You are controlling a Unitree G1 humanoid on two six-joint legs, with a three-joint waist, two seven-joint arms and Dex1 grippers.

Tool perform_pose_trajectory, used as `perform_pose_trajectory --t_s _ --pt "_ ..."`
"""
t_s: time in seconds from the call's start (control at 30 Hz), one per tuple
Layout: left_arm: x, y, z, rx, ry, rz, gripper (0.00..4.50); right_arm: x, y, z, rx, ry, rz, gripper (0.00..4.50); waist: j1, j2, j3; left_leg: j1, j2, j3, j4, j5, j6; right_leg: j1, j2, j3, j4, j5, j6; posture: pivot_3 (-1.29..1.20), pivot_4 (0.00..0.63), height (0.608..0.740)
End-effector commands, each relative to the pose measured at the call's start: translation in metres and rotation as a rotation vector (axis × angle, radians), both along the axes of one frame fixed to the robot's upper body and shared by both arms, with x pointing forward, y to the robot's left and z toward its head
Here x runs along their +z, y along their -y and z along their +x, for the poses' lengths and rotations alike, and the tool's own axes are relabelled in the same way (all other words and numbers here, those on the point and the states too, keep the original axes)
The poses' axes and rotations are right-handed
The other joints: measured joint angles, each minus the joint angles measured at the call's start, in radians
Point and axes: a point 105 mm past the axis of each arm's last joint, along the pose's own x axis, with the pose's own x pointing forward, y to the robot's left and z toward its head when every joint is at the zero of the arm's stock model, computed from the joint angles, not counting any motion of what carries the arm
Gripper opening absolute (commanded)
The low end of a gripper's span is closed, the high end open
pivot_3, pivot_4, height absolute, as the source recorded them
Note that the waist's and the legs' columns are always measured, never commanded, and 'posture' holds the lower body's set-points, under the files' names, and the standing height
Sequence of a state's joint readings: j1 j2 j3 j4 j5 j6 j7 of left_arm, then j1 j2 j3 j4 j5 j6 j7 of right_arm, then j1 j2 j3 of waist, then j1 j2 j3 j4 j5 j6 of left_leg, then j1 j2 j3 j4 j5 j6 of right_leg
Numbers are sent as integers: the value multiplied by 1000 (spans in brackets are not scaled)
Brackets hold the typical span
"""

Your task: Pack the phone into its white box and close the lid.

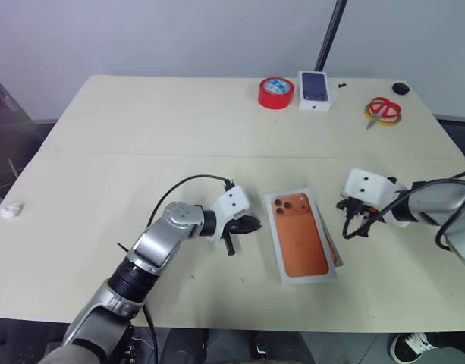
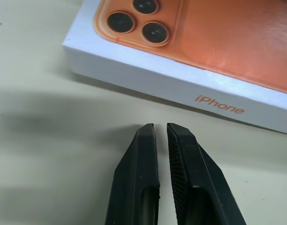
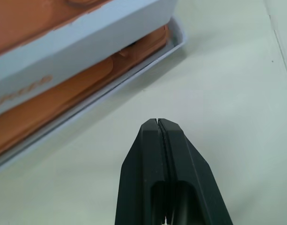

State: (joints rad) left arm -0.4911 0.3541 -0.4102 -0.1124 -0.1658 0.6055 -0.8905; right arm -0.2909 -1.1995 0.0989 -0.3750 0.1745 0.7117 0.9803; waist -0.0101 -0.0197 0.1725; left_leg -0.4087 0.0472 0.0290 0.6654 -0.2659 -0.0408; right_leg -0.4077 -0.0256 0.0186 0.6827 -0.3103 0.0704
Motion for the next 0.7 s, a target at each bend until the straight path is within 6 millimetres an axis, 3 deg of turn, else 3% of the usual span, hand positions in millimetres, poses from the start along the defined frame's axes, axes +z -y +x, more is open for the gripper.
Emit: perform_pose_trajectory --t_s 0.03,0.37,0.7 --pt "10 9 -11 -79 4 -27 445 11 -12 -11 84 9 2 11 -2 0 0 0 0 0 0 0 0 0 0 0 0 0 0 0 150 732" --pt "2 25 -27 -236 -49 29 445 0 -27 -23 129 -39 19 11 0 0 0 0 0 0 0 0 0 0 0 0 0 0 0 0 150 732" --pt "10 45 -20 -216 -55 -53 445 3 -26 -18 119 -20 9 11 -2 0 0 1 0 0 0 0 0 0 1 0 0 0 0 0 150 732"
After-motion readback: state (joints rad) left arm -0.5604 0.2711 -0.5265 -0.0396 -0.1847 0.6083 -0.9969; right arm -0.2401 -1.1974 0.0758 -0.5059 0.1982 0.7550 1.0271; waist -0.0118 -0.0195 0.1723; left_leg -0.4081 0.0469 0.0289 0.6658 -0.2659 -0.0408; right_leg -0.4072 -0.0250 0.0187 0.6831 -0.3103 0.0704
